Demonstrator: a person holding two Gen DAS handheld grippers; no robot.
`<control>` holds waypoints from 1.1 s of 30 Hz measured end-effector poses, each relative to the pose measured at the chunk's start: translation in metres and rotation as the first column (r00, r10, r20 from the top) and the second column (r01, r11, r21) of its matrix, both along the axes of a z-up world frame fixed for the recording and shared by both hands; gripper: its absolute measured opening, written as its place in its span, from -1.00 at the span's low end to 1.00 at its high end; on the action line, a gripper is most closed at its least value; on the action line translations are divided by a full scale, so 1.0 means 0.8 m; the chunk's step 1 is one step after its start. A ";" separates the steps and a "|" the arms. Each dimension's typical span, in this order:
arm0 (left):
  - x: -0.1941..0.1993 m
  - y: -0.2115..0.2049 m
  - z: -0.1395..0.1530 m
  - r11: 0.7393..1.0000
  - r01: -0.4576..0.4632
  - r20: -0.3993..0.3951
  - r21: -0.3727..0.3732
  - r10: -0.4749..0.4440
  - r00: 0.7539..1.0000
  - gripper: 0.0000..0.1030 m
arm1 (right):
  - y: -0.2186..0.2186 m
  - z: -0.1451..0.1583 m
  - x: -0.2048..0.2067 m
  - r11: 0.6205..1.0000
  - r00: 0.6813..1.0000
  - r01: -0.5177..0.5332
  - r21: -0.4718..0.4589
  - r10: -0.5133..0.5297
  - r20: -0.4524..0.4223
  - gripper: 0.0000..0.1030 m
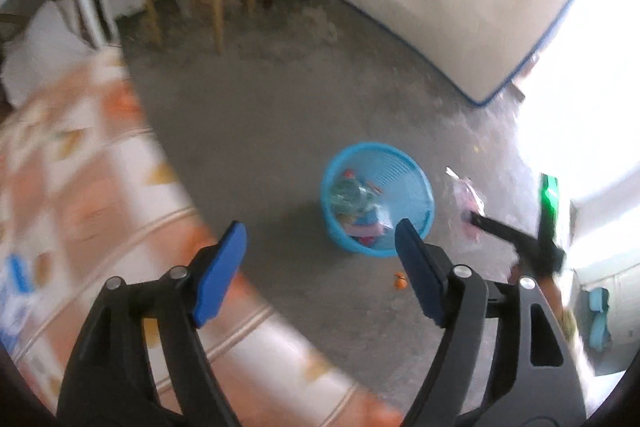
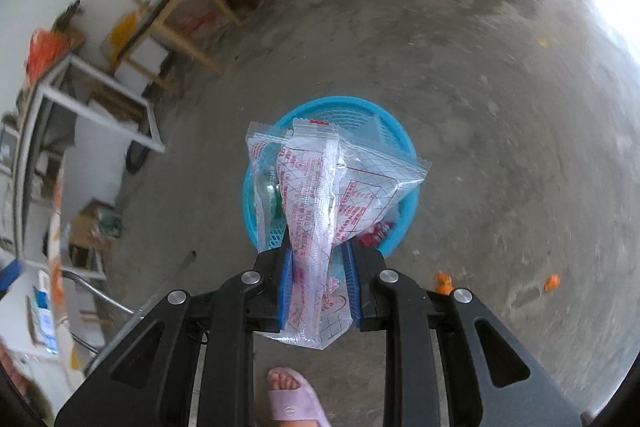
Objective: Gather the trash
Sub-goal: 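Open the left tool to drop the container while the right tool drops the bag, then move both tools back toward the table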
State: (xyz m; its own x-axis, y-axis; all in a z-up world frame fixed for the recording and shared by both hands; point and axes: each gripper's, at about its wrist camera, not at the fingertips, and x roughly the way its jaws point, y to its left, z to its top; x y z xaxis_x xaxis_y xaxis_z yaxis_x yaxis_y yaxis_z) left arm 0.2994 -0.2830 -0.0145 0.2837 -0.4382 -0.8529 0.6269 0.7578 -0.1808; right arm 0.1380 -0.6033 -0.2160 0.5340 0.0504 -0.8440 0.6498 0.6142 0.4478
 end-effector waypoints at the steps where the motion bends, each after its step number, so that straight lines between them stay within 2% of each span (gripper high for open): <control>1: -0.005 0.020 0.008 1.000 -0.005 0.012 -0.009 0.005 1.000 0.46 | 0.002 -0.005 0.016 1.000 1.000 -0.021 -0.009 0.021 -0.013 -0.56; 5: -0.036 0.103 0.030 0.997 -0.060 0.065 -0.040 0.063 0.996 0.48 | 0.013 -0.029 0.072 0.995 0.995 -0.082 -0.058 0.078 -0.068 -0.43; 7: -0.053 0.144 0.033 0.992 -0.107 0.080 -0.062 0.111 0.991 0.49 | 0.018 -0.051 0.101 0.986 0.984 -0.124 -0.113 0.108 -0.140 -0.12; 11: -0.076 0.213 0.030 0.967 -0.216 0.047 -0.134 0.224 0.974 0.49 | 0.024 -0.089 0.129 0.968 0.957 -0.176 -0.180 0.125 -0.263 -0.05; 12: -0.080 0.227 0.031 0.959 -0.244 0.048 -0.145 0.253 0.966 0.49 | 0.024 -0.091 0.131 0.967 0.955 -0.179 -0.181 0.126 -0.269 -0.02; 15: -0.090 0.266 0.030 0.942 -0.301 0.074 -0.149 0.314 0.947 0.49 | 0.027 -0.089 0.128 0.964 0.959 -0.175 -0.200 0.120 -0.258 0.15; 24: -0.099 0.345 0.025 0.893 -0.412 0.071 -0.184 0.430 0.900 0.49 | 0.032 -0.057 0.086 0.980 0.983 -0.118 -0.158 0.092 -0.161 0.16; 29: -0.109 0.377 0.024 0.869 -0.454 0.090 -0.198 0.477 0.874 0.58 | 0.051 -0.011 0.052 0.981 0.991 -0.126 -0.145 0.116 -0.072 0.16; 33: -0.117 0.408 0.021 0.839 -0.505 0.081 -0.201 0.528 0.845 0.59 | 0.075 0.044 0.037 0.970 0.984 -0.176 -0.169 0.180 0.008 0.28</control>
State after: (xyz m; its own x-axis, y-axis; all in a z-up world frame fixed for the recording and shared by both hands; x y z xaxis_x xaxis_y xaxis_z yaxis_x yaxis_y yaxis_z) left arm 0.2055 0.0435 0.0024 0.6096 -0.3278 -0.7218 0.1787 0.9439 -0.2777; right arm 0.1677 -0.5431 -0.1805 0.5489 0.0060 -0.8359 0.5136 0.7865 0.3429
